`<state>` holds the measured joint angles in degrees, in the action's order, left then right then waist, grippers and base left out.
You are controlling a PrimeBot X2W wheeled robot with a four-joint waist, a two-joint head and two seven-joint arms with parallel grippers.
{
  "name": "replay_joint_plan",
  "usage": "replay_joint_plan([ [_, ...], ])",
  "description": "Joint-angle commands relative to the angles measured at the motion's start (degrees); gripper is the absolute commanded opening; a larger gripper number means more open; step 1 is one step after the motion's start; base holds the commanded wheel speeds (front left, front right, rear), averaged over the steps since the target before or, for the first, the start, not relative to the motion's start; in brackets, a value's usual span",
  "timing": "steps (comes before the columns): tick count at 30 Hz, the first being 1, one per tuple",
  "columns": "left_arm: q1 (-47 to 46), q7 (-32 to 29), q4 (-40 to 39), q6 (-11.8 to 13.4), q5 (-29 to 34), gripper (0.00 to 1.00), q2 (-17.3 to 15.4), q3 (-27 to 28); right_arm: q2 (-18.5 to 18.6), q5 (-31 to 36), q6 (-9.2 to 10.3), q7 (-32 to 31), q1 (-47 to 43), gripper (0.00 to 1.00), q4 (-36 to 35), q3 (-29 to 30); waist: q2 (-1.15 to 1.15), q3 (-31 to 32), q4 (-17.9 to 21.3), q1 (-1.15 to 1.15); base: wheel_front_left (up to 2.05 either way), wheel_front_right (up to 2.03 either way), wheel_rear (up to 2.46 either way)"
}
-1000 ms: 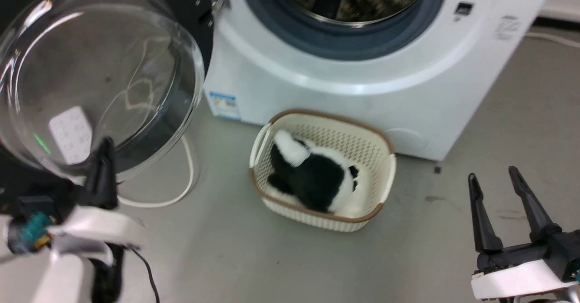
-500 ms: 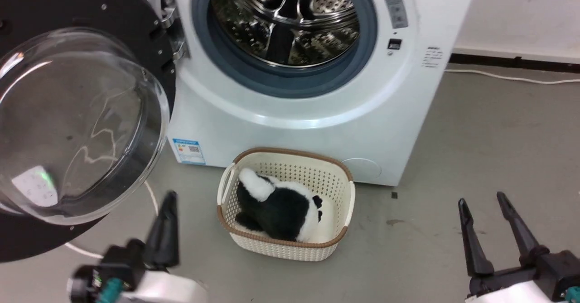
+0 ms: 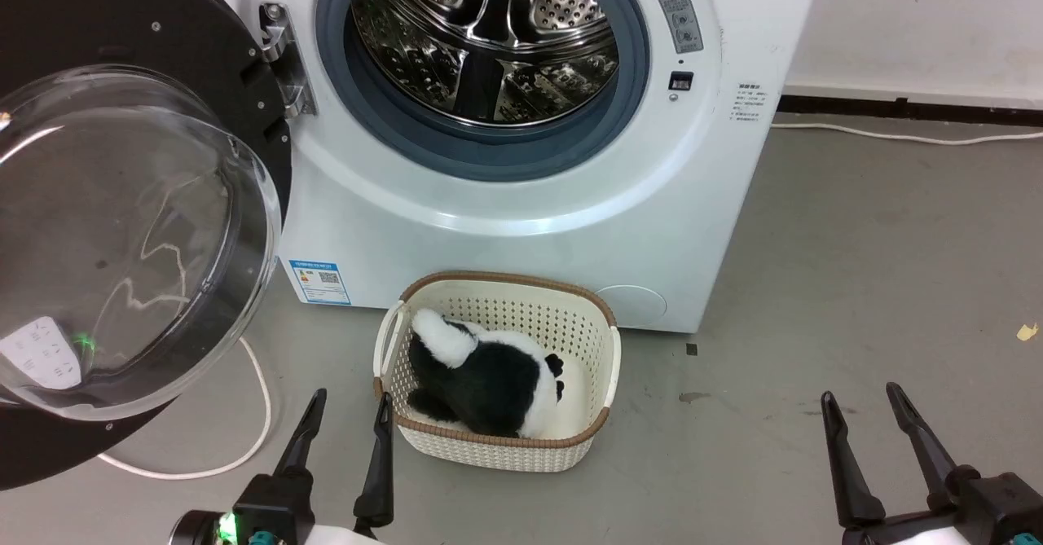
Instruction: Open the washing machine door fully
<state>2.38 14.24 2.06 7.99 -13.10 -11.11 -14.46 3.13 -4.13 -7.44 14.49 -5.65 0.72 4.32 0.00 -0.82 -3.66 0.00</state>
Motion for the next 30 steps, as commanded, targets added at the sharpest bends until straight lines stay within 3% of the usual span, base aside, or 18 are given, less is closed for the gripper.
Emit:
replay_joint_plan([
  [1, 0.01, 0.19, 0.47, 0.44, 0.32, 1.00, 0.10, -0.28, -0.24, -0.39, -0.05, 0.30, -0.23, 1.00, 0.22, 0.06, 0.00, -0.08, 0.03, 0.00, 0.00, 0.00, 0.00],
  [18, -0.92, 0.40, 1.35, 1.47, -0.13, 1.00, 0.38, -0.21, -0.25, -0.85, -0.05, 0.41, 0.53, 1.00, 1.41, -0.23, 0.00, 0.20, 0.24, 0.00, 0.00, 0.00, 0.00],
  [19, -0.30, 0.00, 1.45, 1.16, -0.14, 0.00, 0.15, -0.10, 0.00, -0.52, 0.00, 0.01, 0.09, 0.00, 1.15, -0.14, 0.00, 0.21, 0.24, 0.00, 0.00, 0.00, 0.00],
  [30, -0.39, -0.94, 1.26, 0.52, 0.65, 0.00, 0.56, 0.88, 0.01, -0.21, 0.00, -0.95, 0.42, 0.00, 1.02, -0.39, 0.00, 0.27, 0.46, 0.00, 0.00, 0.00, 0.00],
])
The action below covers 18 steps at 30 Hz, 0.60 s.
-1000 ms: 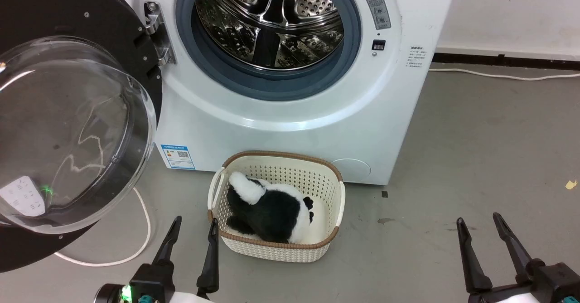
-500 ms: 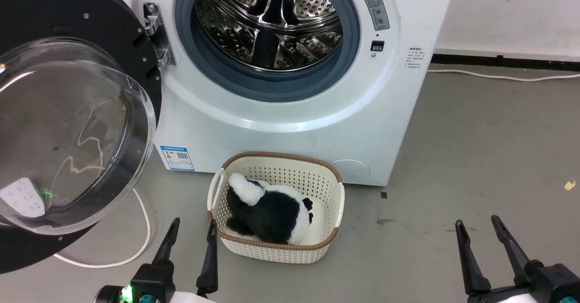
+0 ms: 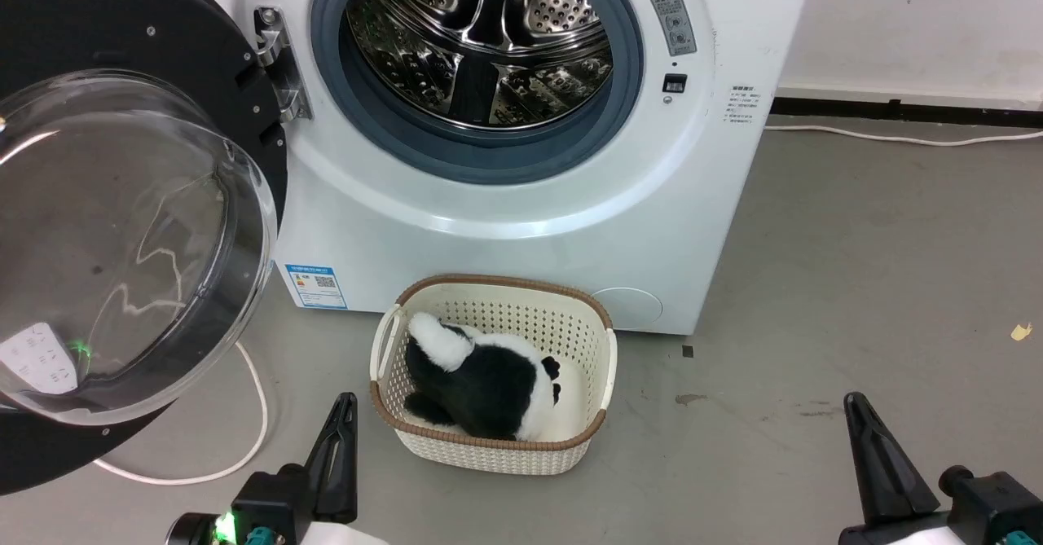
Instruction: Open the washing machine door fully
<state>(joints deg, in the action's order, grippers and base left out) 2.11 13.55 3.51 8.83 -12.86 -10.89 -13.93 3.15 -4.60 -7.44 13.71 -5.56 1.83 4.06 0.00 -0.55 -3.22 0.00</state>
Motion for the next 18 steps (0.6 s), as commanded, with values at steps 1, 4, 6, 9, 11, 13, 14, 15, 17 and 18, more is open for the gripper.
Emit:
replay_joint_plan([
  [1, -0.14, -0.37, -0.22, -0.39, 0.51, 0.00, 0.40, 0.45, -0.02, 0.29, 0.00, -0.28, 0.38, 0.00, -0.10, -0.16, 0.00, 0.00, 0.04, 0.00, 0.00, 0.00, 0.00],
  [4, -0.20, -0.71, -0.31, -0.61, 0.84, 0.00, 0.60, 0.81, -0.02, 0.41, 0.00, -0.64, 0.51, 0.00, -0.15, -0.26, 0.00, 0.02, 0.13, 0.00, 0.00, 0.00, 0.00],
  [6, -0.23, -0.94, -0.36, -0.76, 1.05, 0.00, 0.74, 1.04, -0.03, 0.48, 0.00, -0.87, 0.60, 0.00, -0.18, -0.33, 0.00, 0.03, 0.18, 0.00, 0.00, 0.00, 0.00],
  [9, -0.28, -1.27, -0.45, -0.97, 1.36, 0.00, 0.93, 1.38, -0.04, 0.59, -0.01, -1.21, 0.73, 0.00, -0.22, -0.42, 0.00, 0.04, 0.26, 0.00, 0.00, 0.00, 0.00],
  [11, -0.31, -1.50, -0.50, -1.12, 1.58, 0.00, 1.06, 1.61, -0.04, 0.67, -0.01, -1.44, 0.82, 0.00, -0.25, -0.49, 0.00, 0.05, 0.32, 0.00, 0.00, 0.00, 0.00],
  [13, -0.35, -1.73, -0.56, -1.26, 1.79, 0.00, 1.19, 1.84, -0.04, 0.74, -0.01, -1.67, 0.91, 0.00, -0.28, -0.56, 0.00, 0.06, 0.37, 0.00, 0.00, 0.00, 0.00],
  [14, -0.36, -1.84, -0.59, -1.33, 1.89, 0.00, 1.26, 1.96, -0.05, 0.78, -0.01, -1.79, 0.96, 0.00, -0.30, -0.59, 0.00, 0.06, 0.40, 0.00, 0.00, 0.00, 0.00],
  [15, -0.38, -1.95, -0.62, -1.41, 2.00, 0.00, 1.32, 2.08, -0.05, 0.81, -0.01, -1.90, 1.00, 0.00, -0.31, -0.63, 0.00, 0.07, 0.42, 0.00, 0.00, 0.00, 0.00],
  [17, -0.42, -2.18, -0.67, -1.55, 2.21, 0.00, 1.45, 2.31, -0.05, 0.89, -0.01, -2.13, 1.09, 0.00, -0.34, -0.69, 0.00, 0.08, 0.48, 0.00, 0.00, 0.00, 0.00],
  [18, -0.43, -2.29, -0.70, -1.62, 2.32, 0.00, 1.52, 2.42, -0.06, 0.92, -0.01, -2.25, 1.13, 0.00, -0.36, -0.73, 0.00, 0.08, 0.51, 0.00, 0.00, 0.00, 0.00],
])
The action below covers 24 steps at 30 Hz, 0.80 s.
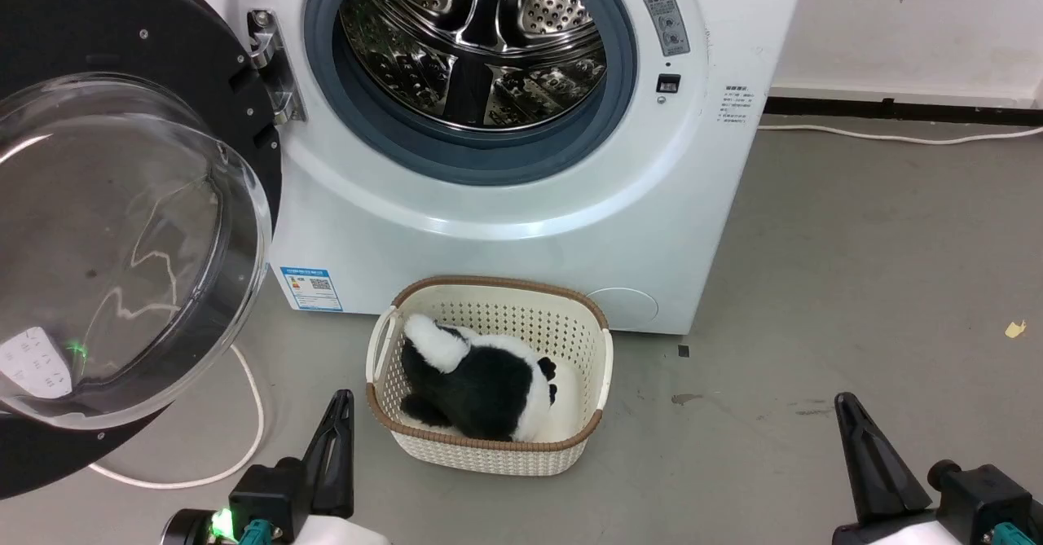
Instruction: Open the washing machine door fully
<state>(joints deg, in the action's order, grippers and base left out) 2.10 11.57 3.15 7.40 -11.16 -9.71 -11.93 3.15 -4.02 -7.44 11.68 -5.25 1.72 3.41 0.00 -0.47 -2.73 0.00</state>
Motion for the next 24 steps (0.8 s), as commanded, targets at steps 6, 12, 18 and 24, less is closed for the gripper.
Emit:
replay_joint_plan([
  [6, -0.52, -1.00, -0.51, -0.63, 1.25, 0.00, 0.72, 1.12, -0.07, 0.56, -0.01, -0.92, 1.09, 0.00, -0.34, -0.28, 0.00, 0.03, 0.18, 0.00, 0.00, 0.00, 0.00],
  [12, -0.62, -1.68, -0.68, -1.07, 1.89, 0.00, 1.12, 1.81, -0.08, 0.79, -0.01, -1.61, 1.36, 0.00, -0.42, -0.48, 0.00, 0.06, 0.35, 0.00, 0.00, 0.00, 0.00],
  [18, -0.73, -2.35, -0.85, -1.50, 2.52, 0.00, 1.51, 2.50, -0.09, 1.01, -0.02, -2.30, 1.63, 0.00, -0.51, -0.68, 0.00, 0.09, 0.51, 0.00, 0.00, 0.00, 0.00],
  [24, -0.83, -3.03, -1.02, -1.93, 3.16, 0.00, 1.90, 3.20, -0.11, 1.23, -0.02, -2.99, 1.89, 0.00, -0.60, -0.88, 0.00, 0.12, 0.67, 0.00, 0.00, 0.00, 0.00],
])
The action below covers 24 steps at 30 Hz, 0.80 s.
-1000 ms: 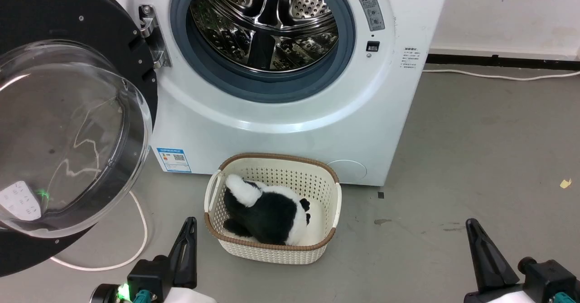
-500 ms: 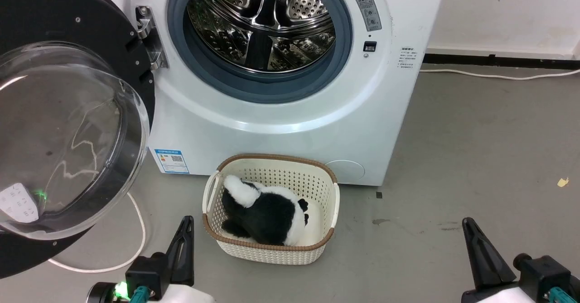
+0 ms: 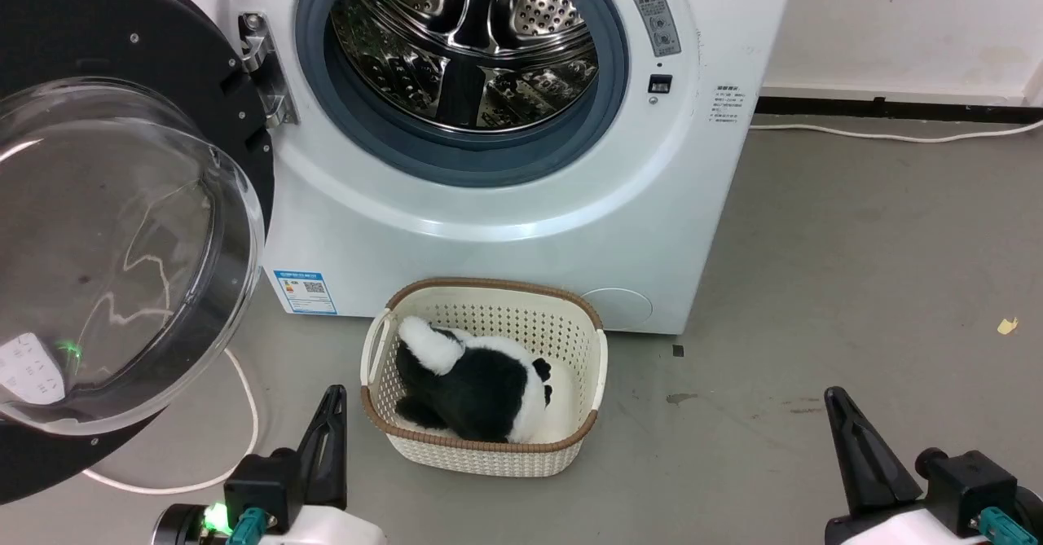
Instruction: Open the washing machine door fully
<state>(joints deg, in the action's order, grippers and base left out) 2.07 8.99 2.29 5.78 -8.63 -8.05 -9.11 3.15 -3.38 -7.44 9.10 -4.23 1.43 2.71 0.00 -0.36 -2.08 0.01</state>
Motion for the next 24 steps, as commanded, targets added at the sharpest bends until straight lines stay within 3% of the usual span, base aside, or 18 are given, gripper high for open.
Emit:
replay_joint_plan([
  [1, -0.82, -0.56, -0.19, -0.39, 0.74, 0.00, 0.30, 0.50, -0.11, 0.63, -0.02, -0.52, 0.92, 0.00, -0.33, -0.21, 0.00, 0.01, 0.05, 0.00, 0.00, 0.00, 0.00],
  [24, -1.20, -3.16, -0.84, -2.05, 3.17, 0.00, 1.81, 3.16, -0.16, 1.48, -0.03, -3.17, 1.94, 0.00, -0.67, -0.98, 0.00, 0.12, 0.68, 0.00, 0.00, 0.00, 0.00],
])
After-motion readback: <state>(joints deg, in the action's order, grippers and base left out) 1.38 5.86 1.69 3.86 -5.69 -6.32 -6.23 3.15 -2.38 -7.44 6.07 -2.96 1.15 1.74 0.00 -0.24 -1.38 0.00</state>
